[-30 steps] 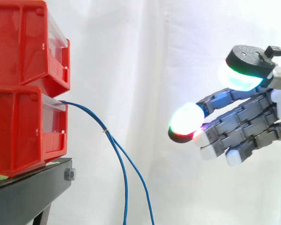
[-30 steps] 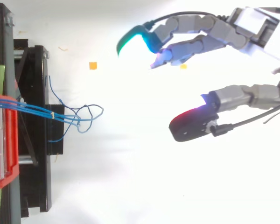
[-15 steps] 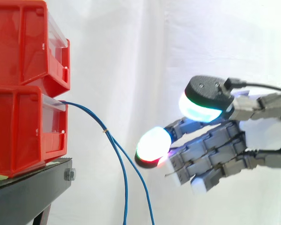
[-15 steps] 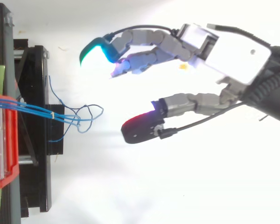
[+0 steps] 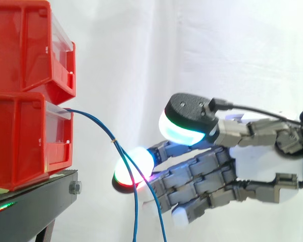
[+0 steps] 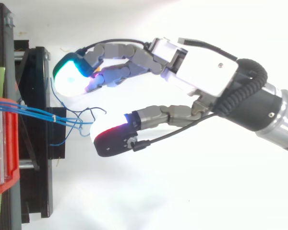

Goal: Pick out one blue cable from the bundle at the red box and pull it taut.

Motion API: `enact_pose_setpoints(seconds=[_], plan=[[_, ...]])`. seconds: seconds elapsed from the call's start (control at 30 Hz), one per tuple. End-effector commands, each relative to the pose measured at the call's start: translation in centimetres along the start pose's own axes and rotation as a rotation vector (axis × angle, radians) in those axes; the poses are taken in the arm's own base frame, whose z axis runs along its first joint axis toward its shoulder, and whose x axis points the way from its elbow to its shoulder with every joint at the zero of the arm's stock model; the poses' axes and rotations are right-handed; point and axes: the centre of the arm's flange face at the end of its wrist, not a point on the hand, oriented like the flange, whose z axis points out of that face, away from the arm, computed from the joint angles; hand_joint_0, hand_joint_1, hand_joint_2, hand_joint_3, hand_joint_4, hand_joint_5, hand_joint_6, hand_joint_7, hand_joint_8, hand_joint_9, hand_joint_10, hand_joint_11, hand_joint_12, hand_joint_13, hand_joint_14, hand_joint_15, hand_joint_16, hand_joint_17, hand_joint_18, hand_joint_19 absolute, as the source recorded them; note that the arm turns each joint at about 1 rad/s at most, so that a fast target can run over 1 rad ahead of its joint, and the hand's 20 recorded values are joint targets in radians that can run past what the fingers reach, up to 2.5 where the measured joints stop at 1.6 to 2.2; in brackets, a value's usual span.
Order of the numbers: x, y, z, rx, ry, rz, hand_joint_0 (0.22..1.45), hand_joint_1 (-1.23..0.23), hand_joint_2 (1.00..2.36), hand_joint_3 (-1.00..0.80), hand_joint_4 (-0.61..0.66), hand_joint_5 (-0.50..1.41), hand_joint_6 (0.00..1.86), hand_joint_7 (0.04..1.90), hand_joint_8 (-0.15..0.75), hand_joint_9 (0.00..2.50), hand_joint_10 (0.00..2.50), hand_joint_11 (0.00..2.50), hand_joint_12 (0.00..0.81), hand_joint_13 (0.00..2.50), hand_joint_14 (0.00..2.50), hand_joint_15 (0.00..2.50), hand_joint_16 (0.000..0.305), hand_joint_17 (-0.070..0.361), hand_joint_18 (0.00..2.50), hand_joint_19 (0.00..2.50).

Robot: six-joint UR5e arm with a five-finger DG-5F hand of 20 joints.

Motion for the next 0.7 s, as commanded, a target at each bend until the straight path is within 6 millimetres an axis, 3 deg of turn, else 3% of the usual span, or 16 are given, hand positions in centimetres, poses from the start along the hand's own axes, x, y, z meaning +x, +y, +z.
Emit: enact_pose_setpoints(seconds=[0.0, 0.13, 0.67], plan=[[1.3, -2.2, 0.7, 0.000, 0.008, 0.033, 0.53, -0.67, 1.00, -0.50, 0.20, -0.17, 0.50, 0.80, 0.265, 0.77, 0.01, 0.25, 0.368, 0.65, 0.01, 0.35, 0.050, 0.112, 0.59, 0.62], [2.6, -2.7, 1.6, -0.011, 0.022, 0.109, 0.54, -0.65, 1.00, -0.50, 0.21, -0.16, 0.50, 0.84, 0.271, 0.78, 0.01, 0.26, 0.368, 0.67, 0.01, 0.36, 0.050, 0.112, 0.61, 0.64], [3.1, -2.9, 1.7, -0.032, 0.036, 0.115, 0.57, -0.60, 1.00, -0.48, 0.19, -0.12, 0.50, 1.02, 0.274, 0.84, 0.01, 0.30, 0.364, 0.73, 0.01, 0.40, 0.049, 0.110, 0.65, 0.67]])
